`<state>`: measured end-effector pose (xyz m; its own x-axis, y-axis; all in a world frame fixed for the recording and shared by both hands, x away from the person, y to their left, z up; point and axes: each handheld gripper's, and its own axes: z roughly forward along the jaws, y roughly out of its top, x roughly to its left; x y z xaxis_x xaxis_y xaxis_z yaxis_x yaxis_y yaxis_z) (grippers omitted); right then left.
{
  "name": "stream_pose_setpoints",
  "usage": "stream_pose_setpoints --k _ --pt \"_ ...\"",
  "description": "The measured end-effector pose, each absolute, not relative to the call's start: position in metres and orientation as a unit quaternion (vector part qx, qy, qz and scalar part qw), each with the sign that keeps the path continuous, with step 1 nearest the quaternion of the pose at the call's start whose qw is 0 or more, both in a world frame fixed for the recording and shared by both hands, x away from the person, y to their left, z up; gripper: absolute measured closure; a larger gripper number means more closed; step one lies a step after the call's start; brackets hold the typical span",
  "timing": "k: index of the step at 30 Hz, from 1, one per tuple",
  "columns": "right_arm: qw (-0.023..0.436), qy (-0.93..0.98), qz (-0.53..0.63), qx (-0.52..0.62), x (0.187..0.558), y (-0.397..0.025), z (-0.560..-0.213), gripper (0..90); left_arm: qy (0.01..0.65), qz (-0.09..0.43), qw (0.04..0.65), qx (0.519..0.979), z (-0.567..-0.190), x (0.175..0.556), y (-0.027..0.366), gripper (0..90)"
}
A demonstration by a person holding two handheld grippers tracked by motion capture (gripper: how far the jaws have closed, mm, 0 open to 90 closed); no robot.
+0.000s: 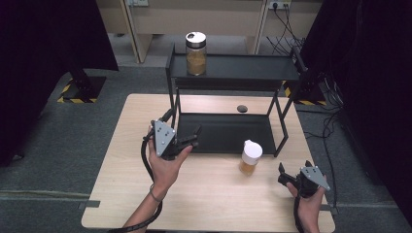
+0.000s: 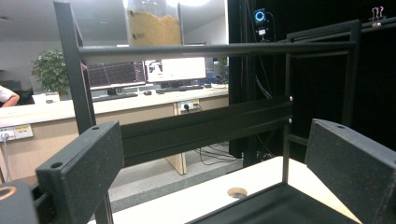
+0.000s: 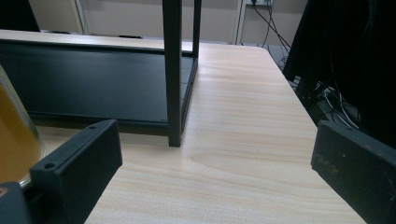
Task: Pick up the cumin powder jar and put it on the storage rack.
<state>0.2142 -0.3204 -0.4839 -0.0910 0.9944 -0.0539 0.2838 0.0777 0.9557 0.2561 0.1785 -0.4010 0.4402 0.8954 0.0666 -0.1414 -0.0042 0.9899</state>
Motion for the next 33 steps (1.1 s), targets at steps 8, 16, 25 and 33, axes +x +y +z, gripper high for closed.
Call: stream_pose_setpoints --k 8,16,25,33 --pt "0.418 0.604 0.425 0.529 0.214 -0.320 -0.484 2.0 0.333 0.407 0.623 0.579 -0.421 0.249 0.179 3.5" --pt "0.420 0.605 0.423 0.528 0.214 -0.319 -0.484 2.0 0.337 0.401 0.624 0.580 -0.438 0.241 0.179 3.1" --pt "0.420 0.605 0.424 0.528 0.214 -0.320 -0.484 2.0 0.342 0.386 0.629 0.582 -0.458 0.234 0.182 3.3" --pt "0.420 0.606 0.423 0.527 0.214 -0.319 -0.484 2.1 0.355 0.380 0.622 0.585 -0.475 0.228 0.187 3.3"
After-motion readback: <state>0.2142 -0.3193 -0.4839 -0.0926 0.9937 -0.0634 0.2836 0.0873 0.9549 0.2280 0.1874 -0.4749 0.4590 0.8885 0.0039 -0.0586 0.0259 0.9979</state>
